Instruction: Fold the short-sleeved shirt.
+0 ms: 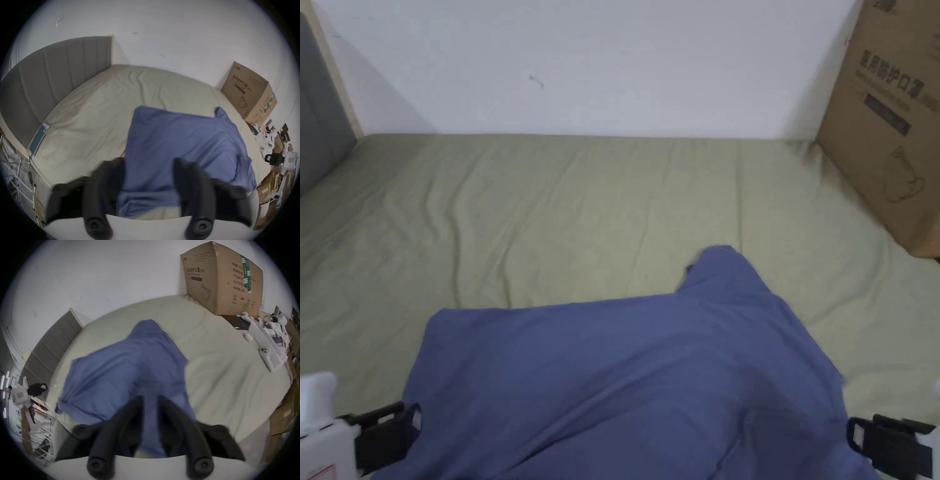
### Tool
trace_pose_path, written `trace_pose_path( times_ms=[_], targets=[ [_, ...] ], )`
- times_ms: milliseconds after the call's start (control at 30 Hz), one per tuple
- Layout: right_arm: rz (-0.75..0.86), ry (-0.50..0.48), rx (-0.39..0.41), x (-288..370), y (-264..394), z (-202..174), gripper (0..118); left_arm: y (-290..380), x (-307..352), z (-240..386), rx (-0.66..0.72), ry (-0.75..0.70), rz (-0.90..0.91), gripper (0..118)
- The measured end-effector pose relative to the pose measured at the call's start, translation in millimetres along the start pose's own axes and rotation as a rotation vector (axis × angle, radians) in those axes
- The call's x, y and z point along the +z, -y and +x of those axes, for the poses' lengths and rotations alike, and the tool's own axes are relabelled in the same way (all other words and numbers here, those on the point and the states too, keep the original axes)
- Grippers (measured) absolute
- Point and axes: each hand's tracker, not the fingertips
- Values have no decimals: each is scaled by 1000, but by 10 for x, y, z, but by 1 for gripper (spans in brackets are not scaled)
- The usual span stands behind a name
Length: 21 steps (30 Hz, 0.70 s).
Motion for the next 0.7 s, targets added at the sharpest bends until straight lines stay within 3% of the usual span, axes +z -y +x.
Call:
trace_pose_path(
  times_ms=[33, 133, 400, 433, 467, 500, 700],
  targets=[
    [11, -15, -24, -83, -42, -91, 12, -57, -73, 34, 11, 0, -5, 6],
    [-15, -106, -47, -393, -150, -279, 8, -182, -440, 87, 20, -17, -86, 2],
    [-80, -151, -15, -991, -250, -477, 7, -816, -1351, -145, 57, -24, -68, 3],
    [-96, -159, -23, -1033, -242, -444, 7, -921, -1490, -172, 43, -51, -77, 19],
    [-103, -165, -34, -1069, -233, -424, 7, -1030, -1617, -192, 38, -61, -98, 58],
    [-104, -171, -45, -1095, -220, -401, 7, -1114, -1802, -234, 36, -57, -166, 89],
    [-127, -156, -80, -1092, -141, -259, 7, -1229, -2629, -407, 119, -73, -287, 87]
  ],
)
